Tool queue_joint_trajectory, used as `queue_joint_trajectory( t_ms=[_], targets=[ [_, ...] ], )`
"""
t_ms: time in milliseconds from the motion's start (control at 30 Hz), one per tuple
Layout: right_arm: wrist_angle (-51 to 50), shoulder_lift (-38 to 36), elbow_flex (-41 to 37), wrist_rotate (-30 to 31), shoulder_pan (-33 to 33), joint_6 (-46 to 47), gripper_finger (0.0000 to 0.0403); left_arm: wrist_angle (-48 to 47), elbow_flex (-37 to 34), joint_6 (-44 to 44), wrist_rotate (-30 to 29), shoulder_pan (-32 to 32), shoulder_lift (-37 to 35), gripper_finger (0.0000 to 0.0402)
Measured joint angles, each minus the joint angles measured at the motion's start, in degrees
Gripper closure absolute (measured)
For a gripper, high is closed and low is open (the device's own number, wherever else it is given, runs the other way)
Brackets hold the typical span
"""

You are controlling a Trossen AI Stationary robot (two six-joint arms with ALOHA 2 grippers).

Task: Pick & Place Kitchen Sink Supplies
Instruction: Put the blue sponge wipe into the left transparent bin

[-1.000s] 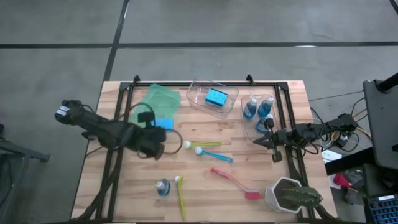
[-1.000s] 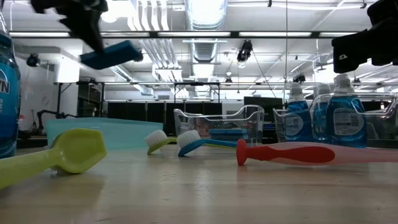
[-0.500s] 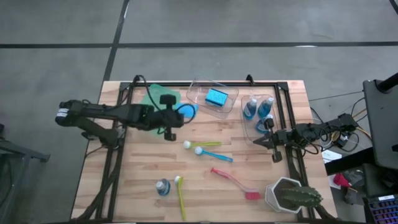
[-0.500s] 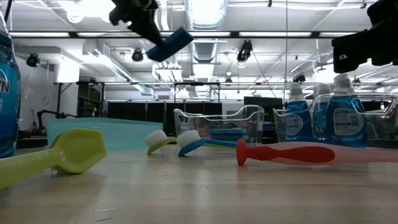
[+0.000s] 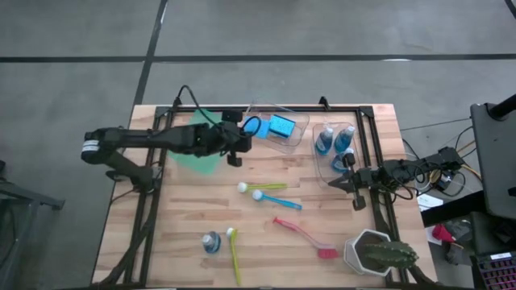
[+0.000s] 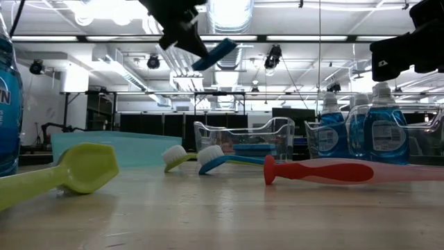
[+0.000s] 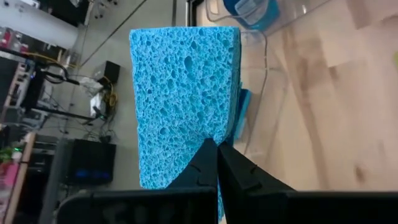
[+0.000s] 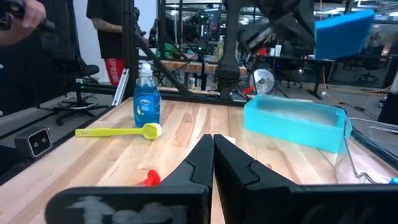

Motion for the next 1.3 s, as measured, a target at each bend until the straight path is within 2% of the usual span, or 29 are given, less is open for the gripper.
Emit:
queue_joint_trajectory(
  t_ms=[233,567,967,1300],
  targets=[
    [0.0,0.0,0.0,0.0,0.0,0.0,0.0394,6.0,0.5,3.0,0.2,2.7,5.0,0.0401],
    [0.0,0.0,0.0,0.0,0.0,0.0,0.0394,6.7,8.8,7.4,1.2,5.4,15.2,0.0401],
    [0.0,0.0,0.0,0.0,0.0,0.0,0.0394,2.2,20.0,11.6,13.8,11.8,25.3,0.0401],
    [0.0,0.0,0.0,0.0,0.0,0.0,0.0394,1.8,20.6,13.1,14.3,15.8,31.0,0.0401]
  ],
)
